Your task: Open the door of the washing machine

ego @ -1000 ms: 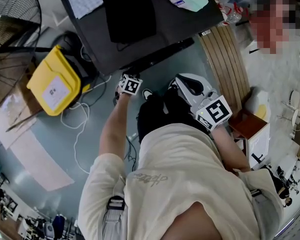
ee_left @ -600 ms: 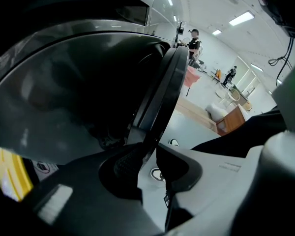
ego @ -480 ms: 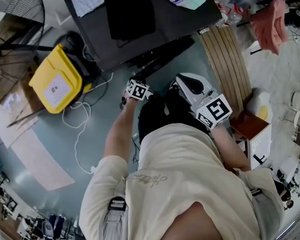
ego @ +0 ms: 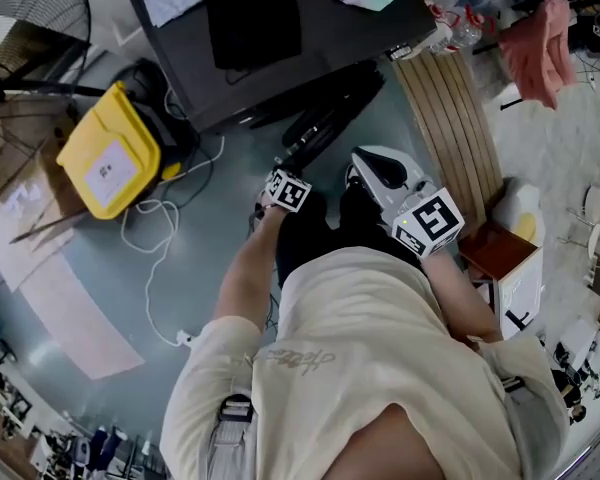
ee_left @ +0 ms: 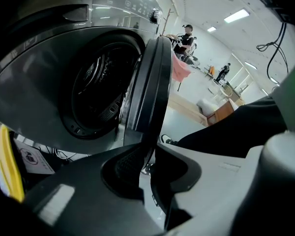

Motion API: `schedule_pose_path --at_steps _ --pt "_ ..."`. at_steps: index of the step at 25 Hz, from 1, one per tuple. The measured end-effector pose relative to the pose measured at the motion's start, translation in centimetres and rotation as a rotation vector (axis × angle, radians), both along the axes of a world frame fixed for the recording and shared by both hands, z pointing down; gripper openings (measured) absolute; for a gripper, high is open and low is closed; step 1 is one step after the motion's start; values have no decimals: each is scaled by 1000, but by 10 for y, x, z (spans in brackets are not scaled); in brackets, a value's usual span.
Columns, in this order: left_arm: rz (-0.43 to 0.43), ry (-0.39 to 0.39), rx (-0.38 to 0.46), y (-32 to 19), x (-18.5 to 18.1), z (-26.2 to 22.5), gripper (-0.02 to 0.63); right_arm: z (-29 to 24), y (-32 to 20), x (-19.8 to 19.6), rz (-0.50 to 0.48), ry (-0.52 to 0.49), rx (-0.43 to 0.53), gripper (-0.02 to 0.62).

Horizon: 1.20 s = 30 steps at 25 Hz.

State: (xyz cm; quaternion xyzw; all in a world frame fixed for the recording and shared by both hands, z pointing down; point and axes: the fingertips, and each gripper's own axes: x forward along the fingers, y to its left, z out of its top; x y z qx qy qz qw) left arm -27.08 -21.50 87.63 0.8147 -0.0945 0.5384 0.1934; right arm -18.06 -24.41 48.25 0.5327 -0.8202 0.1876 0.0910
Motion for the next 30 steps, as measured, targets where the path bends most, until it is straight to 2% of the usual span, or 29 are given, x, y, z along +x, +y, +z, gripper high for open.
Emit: schedule_pose_path --at_steps 7,13,18,24,30 --pt "1 -59 7 26 5 1 81 -4 29 18 -4 1 27 2" --pt "-28 -131 -15 55 14 0 77 -3 57 55 -26 -24 24 2" --pt "-97 -161 -48 84 26 0 64 1 75 89 -63 -34 24 2" --pt "-225 -201 -79 124 44 0 64 9 106 132 -85 -52 16 2" --pt "-289 -217 -67 154 73 0 64 18 134 172 -126 -68 19 2"
